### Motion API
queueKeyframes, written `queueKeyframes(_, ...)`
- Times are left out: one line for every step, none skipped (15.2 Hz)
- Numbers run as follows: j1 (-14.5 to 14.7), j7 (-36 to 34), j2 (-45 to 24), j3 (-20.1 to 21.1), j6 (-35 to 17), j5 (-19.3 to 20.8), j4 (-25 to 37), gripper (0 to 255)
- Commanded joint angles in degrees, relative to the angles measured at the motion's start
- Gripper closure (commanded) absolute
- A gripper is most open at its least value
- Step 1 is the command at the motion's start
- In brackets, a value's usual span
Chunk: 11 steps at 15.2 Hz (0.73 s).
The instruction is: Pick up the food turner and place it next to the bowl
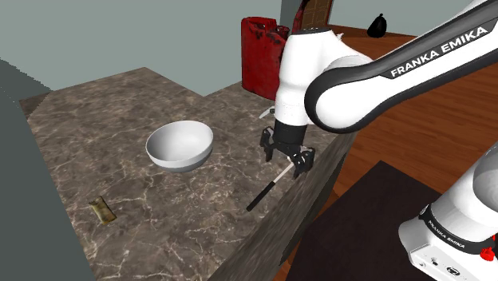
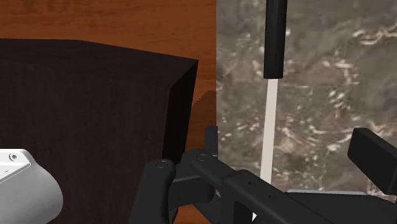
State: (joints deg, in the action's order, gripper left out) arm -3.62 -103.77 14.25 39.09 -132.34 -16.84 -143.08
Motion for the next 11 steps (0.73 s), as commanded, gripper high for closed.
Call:
queueKeyframes(0.2, 0.8, 2.2, -1.1, 3.6, -0.6, 1.4, 0)
queueKeyframes(0.4, 1.1, 3.6, -1.8, 5.8, -0.9, 2.4, 0)
queueKeyframes(0.4, 1.4, 4.6, -2.3, 7.6, -1.1, 3.2, 0)
queueKeyframes(0.5, 1.4, 4.6, -2.3, 7.6, -1.1, 3.2, 0)
queueKeyframes(0.5, 1.4, 4.6, -2.3, 7.6, -1.1, 3.2, 0)
queueKeyframes(0.5, 1.4, 4.6, -2.3, 7.6, -1.1, 3.2, 0)
queueKeyframes(0.5, 1.4, 4.6, -2.3, 7.6, -1.1, 3.2, 0)
queueKeyframes(0.5, 1.4, 4.6, -2.3, 7.6, -1.1, 3.2, 0)
queueKeyframes(0.5, 1.4, 4.6, -2.3, 7.6, -1.1, 3.2, 0)
queueKeyframes(0.5, 1.4, 4.6, -2.3, 7.6, -1.1, 3.2, 0)
queueKeyframes(0.5, 1.4, 4.6, -2.3, 7.6, -1.1, 3.2, 0)
